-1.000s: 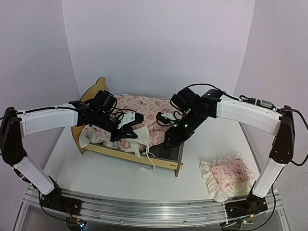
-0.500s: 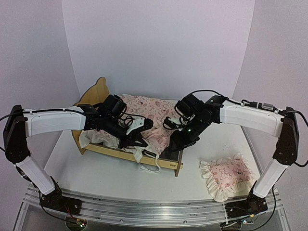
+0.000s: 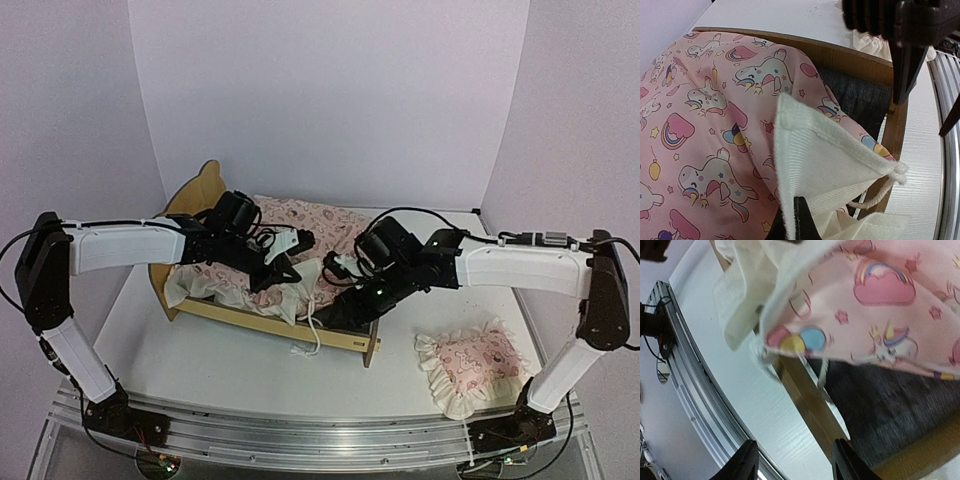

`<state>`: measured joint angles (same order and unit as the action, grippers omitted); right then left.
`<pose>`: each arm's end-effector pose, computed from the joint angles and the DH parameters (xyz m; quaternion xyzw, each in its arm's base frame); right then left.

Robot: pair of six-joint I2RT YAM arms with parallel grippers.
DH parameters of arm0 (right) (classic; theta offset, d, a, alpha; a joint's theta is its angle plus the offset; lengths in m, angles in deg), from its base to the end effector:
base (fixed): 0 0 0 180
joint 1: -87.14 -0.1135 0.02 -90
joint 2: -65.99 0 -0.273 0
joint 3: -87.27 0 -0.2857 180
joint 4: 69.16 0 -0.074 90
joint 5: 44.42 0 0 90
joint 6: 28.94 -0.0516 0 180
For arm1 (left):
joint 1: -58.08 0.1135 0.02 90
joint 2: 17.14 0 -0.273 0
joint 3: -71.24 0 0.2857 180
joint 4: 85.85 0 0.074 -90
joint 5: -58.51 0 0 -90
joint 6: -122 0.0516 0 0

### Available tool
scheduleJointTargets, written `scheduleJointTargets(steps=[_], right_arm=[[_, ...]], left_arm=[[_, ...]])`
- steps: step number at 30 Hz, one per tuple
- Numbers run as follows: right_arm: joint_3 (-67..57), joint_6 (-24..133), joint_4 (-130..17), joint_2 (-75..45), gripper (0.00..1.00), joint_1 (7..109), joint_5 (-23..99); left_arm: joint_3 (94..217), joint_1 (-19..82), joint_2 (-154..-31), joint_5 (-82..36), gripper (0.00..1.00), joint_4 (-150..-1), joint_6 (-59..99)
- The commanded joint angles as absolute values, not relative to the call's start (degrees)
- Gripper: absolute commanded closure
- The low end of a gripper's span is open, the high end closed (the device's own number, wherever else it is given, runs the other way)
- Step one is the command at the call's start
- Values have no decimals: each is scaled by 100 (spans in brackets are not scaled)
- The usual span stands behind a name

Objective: Set up the pet bed

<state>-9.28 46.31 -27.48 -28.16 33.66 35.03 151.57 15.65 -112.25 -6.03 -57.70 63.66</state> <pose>0.2284 0.3244 0.2339 -0.3405 0.8794 0.2521 0.2170 0.2868 -0.2922 0.2304 0.6090 0.6608 -0.2377 0.3688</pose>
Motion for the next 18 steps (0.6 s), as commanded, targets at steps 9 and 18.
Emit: scheduleJointTargets(steps=[9, 18], right_arm=[[-316, 3898, -4539, -3980, 50, 3157, 3495], [-616, 3256, -5469, -4207, 63, 3157, 3944]], left_arm=[[14937, 1563, -10968, -1007, 100, -6011, 6631], [14898, 1568, -10944, -978, 100, -5976, 6660]])
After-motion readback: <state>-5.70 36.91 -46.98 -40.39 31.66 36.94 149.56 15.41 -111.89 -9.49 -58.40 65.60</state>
